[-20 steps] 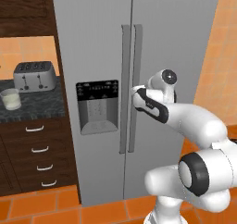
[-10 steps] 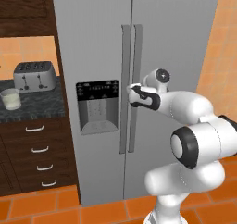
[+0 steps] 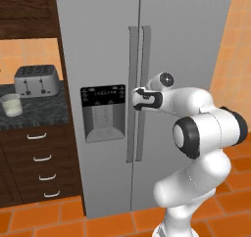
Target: Grab a lemon wedge from the fridge and one ice cube from the ice bowl, and put them in the glass of lemonade.
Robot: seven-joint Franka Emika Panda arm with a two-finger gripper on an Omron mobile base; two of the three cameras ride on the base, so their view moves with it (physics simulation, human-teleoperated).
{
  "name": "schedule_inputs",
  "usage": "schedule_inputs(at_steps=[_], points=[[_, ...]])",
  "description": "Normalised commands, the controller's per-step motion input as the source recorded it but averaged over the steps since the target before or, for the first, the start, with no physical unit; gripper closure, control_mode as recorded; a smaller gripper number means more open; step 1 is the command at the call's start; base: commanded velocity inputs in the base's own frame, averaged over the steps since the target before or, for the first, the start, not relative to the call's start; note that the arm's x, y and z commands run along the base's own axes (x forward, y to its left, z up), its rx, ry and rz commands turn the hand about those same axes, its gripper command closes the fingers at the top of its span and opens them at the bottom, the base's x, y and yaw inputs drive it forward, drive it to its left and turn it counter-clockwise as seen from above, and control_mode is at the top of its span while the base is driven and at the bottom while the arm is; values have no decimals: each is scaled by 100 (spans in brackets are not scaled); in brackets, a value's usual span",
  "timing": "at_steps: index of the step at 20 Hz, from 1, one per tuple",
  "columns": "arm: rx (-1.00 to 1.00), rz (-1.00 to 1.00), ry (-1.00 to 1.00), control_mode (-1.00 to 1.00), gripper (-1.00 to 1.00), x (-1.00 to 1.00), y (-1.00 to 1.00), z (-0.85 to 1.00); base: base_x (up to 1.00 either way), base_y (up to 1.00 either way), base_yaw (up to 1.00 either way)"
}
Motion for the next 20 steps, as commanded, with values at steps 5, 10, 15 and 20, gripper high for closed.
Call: schedule_inputs(at_steps=[5,10,15,20], points=[[0,0,0,-100,100,23,0,-3,0,0,0],[0,0,0,-100,100,0,0,0,0,0,0],[0,0,-11,-100,100,-34,-23,4,0,0,0],[0,-7,-23,-100,100,-84,-52,23,0,0,0]])
